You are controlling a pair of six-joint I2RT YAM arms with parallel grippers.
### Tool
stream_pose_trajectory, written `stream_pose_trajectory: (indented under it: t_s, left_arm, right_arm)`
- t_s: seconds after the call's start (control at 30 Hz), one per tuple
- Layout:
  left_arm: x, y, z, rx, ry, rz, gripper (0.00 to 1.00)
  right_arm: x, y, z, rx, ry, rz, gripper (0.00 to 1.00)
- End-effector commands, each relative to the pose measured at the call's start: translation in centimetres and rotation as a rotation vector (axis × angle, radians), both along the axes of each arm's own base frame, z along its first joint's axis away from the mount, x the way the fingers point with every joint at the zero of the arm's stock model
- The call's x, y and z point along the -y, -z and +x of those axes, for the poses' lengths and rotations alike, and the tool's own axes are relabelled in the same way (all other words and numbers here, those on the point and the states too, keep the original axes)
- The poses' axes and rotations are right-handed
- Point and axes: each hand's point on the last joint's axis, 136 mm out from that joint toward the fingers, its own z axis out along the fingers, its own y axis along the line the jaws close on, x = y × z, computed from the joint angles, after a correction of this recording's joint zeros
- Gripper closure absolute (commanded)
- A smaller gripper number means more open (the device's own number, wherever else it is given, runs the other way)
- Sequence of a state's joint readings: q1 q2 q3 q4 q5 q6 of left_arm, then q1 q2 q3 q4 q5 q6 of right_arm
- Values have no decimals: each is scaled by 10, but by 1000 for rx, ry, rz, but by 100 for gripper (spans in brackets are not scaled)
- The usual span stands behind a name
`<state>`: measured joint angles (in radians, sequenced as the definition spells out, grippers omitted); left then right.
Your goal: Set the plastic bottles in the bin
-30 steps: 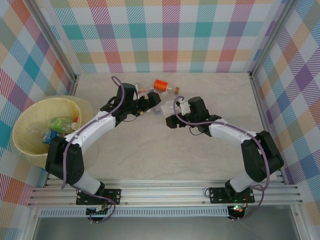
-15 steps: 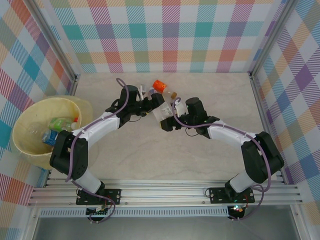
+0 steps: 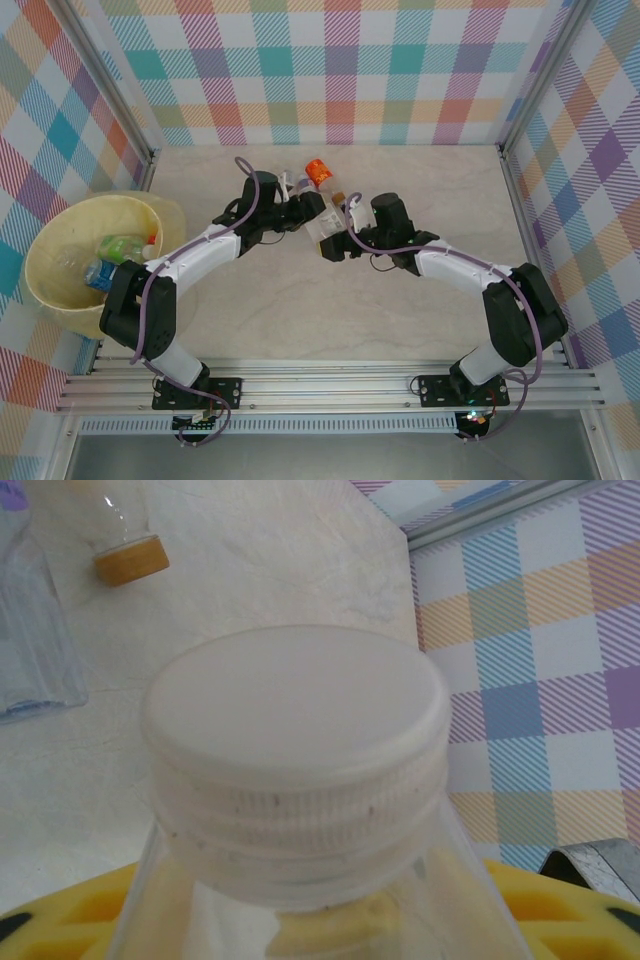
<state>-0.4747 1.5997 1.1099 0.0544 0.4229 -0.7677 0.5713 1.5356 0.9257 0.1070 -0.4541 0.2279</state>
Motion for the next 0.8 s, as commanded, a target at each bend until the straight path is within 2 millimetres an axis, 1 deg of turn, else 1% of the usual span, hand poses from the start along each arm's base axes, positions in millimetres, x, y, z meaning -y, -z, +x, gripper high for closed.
stream_pose_trajectory:
  t_s: [0.0, 0.07, 0.17, 0.37, 0.43, 0.53, 0.6, 0.63, 0.67, 0.77]
  left_arm:
    - [-2, -3, -3, 21, -1, 51, 49]
    - [-6, -9, -2, 33, -19, 56, 51]
    - [-15, -22, 1, 53, -50, 48, 52]
    - [-44, -45, 4, 97, -142, 76, 54]
    - [-55, -55, 3, 120, -170, 101, 54]
    - [-74, -74, -2, 172, -215, 182, 54]
    - [-88, -89, -4, 217, -258, 235, 54]
    - [-94, -91, -8, 217, -265, 265, 54]
    - [-100, -99, -10, 235, -273, 288, 54]
    - [-116, -122, -17, 282, -304, 357, 54]
  right_arm:
    - [-11, -39, -6, 81, -80, 72, 17]
    - [-10, -41, -11, 107, -109, 61, 8]
    - [-3, -43, -13, 171, -106, 29, 0]
    - [16, -63, -12, 316, -25, 7, 0]
    - [25, -69, -5, 359, 51, 6, 0]
    - [47, -77, 14, 404, 239, 4, 0]
    - [68, -76, 30, 391, 419, 11, 0]
    - [74, -73, 34, 372, 474, 19, 0]
    - [79, -67, 38, 347, 518, 18, 0]
    - [87, -48, 44, 266, 592, -9, 0]
